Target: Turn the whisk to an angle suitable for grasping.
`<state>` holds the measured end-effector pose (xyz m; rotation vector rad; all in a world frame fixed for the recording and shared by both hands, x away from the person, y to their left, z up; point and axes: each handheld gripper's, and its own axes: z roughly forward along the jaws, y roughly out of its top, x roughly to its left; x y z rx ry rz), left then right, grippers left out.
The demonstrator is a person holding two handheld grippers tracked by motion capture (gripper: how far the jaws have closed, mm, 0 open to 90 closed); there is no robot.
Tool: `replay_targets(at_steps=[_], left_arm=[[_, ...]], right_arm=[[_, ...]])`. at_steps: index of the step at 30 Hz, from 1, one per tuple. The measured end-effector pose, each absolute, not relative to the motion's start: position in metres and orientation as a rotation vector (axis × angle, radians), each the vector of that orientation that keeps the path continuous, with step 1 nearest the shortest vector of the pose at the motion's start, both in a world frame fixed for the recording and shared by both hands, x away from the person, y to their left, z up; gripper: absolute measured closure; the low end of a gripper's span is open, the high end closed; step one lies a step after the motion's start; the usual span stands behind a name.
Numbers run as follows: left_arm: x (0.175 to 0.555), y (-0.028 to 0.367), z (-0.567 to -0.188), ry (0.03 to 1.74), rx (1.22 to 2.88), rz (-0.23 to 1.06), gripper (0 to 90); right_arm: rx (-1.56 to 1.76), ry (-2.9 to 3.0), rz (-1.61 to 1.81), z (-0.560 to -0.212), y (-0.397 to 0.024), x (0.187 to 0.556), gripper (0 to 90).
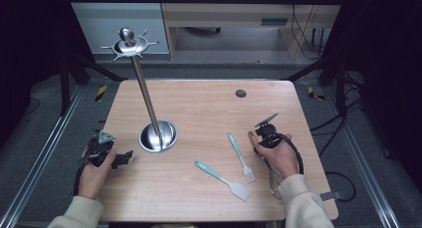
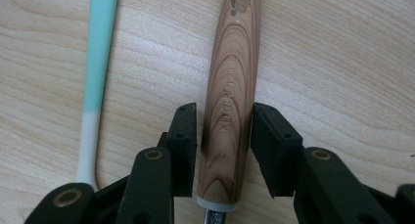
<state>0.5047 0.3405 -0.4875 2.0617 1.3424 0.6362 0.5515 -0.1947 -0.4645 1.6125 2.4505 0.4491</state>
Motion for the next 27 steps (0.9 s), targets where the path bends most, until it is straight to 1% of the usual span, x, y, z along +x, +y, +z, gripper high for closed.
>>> replay_targets(at_steps=[27], left_arm=[[0.5048, 0.3400, -0.4880, 1.341, 2.072, 0.632, 4.7]], right_arm=[[1.635, 2.409, 0.471, -0.4704, -0.1956, 0.5466, 66.9]])
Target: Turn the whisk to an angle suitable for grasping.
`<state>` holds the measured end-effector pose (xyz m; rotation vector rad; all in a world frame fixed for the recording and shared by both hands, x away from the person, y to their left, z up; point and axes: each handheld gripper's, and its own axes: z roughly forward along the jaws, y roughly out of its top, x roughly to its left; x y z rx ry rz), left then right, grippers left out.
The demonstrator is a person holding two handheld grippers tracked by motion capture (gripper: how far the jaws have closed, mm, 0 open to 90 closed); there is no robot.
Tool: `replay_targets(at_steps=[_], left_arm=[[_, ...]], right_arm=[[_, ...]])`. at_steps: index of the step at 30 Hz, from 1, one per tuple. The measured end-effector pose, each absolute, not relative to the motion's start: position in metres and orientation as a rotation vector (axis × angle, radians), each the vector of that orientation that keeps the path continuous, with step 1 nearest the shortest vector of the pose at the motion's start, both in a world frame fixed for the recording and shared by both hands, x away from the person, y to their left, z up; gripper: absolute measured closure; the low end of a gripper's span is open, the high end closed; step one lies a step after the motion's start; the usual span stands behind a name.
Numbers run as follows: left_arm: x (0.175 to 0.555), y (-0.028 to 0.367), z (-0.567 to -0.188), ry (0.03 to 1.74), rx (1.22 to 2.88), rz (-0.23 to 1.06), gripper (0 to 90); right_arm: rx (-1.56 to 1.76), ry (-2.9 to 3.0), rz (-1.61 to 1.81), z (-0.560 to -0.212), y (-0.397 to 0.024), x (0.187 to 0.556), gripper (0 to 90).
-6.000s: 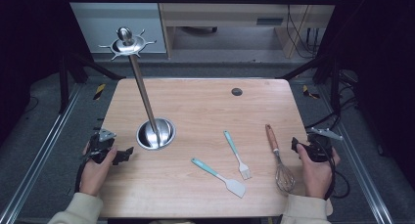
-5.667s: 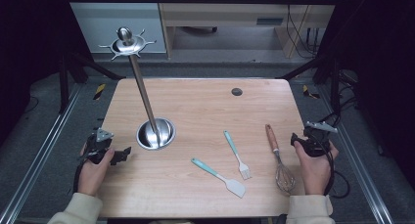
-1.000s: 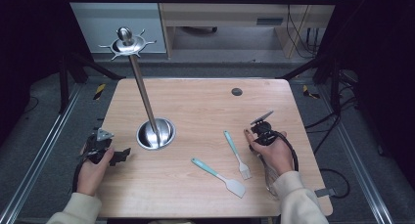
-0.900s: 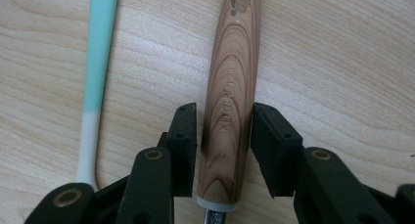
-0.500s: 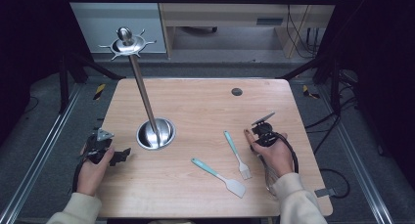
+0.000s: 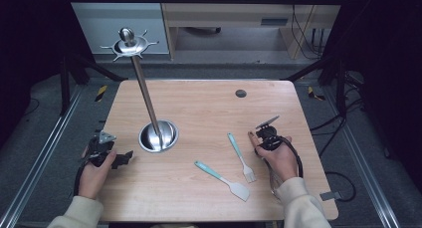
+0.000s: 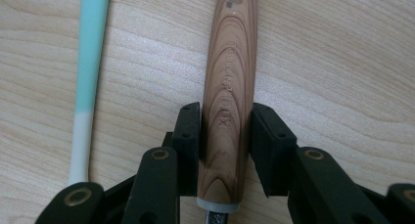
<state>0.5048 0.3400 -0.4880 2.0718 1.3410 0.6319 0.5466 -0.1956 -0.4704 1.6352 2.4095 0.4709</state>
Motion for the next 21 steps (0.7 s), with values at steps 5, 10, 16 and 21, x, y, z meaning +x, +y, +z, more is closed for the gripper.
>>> replay_targets(at_steps=[5, 10, 16, 21], left_arm=[[0.505, 0.340, -0.488, 1.340, 2.075, 0.634, 4.7], [0.505, 0.340, -0.488, 1.340, 2.076, 0.634, 4.7], [0.505, 0.340, -0.488, 1.341, 2.077, 0.632, 4.7], [0.505, 0.340, -0.488, 1.341, 2.078, 0.631, 4.6]], right_arm=[[1.655, 2.399, 0.470, -0.470, -0.196, 0.547, 67.5], [1.660, 2.394, 0.451, -0.470, -0.196, 0.548, 68.3], [1.643, 2.399, 0.465, -0.464, -0.195, 0.549, 68.6], [1.617, 2.372, 0.508, -0.446, -0.195, 0.550, 68.7]])
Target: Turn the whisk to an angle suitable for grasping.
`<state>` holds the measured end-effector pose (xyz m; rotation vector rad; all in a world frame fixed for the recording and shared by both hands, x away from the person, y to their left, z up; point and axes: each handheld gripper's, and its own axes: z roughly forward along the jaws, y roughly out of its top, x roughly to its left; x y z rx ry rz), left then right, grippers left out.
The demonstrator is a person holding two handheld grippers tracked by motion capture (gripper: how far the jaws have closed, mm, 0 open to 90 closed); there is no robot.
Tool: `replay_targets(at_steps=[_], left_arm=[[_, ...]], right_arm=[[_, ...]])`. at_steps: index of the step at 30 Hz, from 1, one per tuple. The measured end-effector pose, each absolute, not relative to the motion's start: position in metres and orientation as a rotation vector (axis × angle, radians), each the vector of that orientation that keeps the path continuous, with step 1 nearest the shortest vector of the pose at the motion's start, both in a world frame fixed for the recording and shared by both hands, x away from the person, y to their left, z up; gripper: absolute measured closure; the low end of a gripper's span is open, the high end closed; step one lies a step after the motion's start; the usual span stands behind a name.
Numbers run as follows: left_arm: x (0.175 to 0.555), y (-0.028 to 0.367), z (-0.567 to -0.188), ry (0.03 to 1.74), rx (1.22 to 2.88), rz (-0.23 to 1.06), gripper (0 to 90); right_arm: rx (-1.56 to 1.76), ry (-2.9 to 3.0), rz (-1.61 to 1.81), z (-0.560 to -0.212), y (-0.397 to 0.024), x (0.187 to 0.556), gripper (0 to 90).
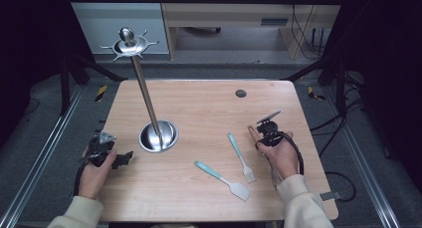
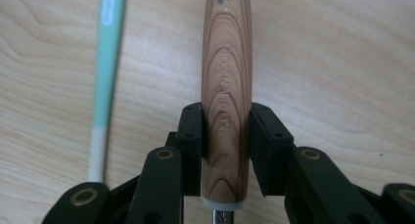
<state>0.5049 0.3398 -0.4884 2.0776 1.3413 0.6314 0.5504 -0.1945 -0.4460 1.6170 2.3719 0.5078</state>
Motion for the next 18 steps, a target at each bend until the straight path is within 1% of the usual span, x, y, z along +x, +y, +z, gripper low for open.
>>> replay_targets(at_steps=[10, 18], left_arm=[[0.505, 0.340, -0.488, 1.342, 2.077, 0.631, 4.6], [0.505, 0.341, -0.488, 1.341, 2.074, 0.632, 4.6]], right_arm=[[1.504, 2.260, 0.702, -0.389, -0.182, 0.551, 68.8], [1.373, 2.190, 0.854, -0.352, -0.150, 0.548, 68.8]])
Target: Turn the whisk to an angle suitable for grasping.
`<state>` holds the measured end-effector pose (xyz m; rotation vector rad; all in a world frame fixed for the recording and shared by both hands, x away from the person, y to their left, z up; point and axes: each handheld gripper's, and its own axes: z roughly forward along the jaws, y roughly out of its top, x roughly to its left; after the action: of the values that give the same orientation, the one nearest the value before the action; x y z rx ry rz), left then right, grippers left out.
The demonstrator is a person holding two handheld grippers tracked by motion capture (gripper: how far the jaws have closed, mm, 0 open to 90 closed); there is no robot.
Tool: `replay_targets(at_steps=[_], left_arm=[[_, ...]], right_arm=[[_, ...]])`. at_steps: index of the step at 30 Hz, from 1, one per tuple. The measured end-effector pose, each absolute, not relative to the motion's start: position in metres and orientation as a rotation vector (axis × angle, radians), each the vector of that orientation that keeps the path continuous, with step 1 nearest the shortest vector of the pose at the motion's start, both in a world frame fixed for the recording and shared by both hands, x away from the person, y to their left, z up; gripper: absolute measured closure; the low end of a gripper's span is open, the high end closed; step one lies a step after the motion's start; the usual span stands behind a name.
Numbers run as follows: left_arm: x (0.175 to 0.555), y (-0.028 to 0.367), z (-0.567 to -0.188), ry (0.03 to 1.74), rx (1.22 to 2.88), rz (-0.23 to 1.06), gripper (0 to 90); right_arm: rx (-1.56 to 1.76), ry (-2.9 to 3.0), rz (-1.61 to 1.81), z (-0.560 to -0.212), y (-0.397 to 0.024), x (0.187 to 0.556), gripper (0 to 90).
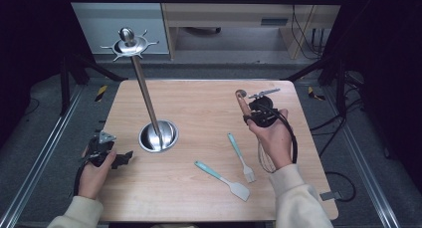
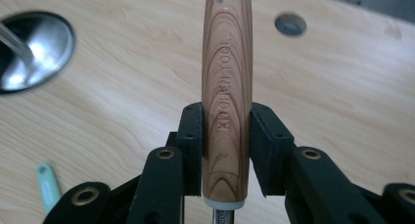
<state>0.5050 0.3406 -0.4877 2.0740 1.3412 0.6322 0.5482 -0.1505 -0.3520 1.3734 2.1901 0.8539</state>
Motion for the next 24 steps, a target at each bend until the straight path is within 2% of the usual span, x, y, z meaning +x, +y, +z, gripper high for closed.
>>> replay_targets(at_steps=[14, 24], left_arm=[[0.505, 0.341, -0.487, 1.340, 2.066, 0.636, 4.6], [0.504, 0.341, -0.487, 1.339, 2.066, 0.634, 4.6]], right_arm=[[1.159, 2.156, 1.103, -0.319, -0.080, 0.529, 68.8], [1.080, 2.143, 1.204, -0.306, -0.048, 0.524, 68.8]])
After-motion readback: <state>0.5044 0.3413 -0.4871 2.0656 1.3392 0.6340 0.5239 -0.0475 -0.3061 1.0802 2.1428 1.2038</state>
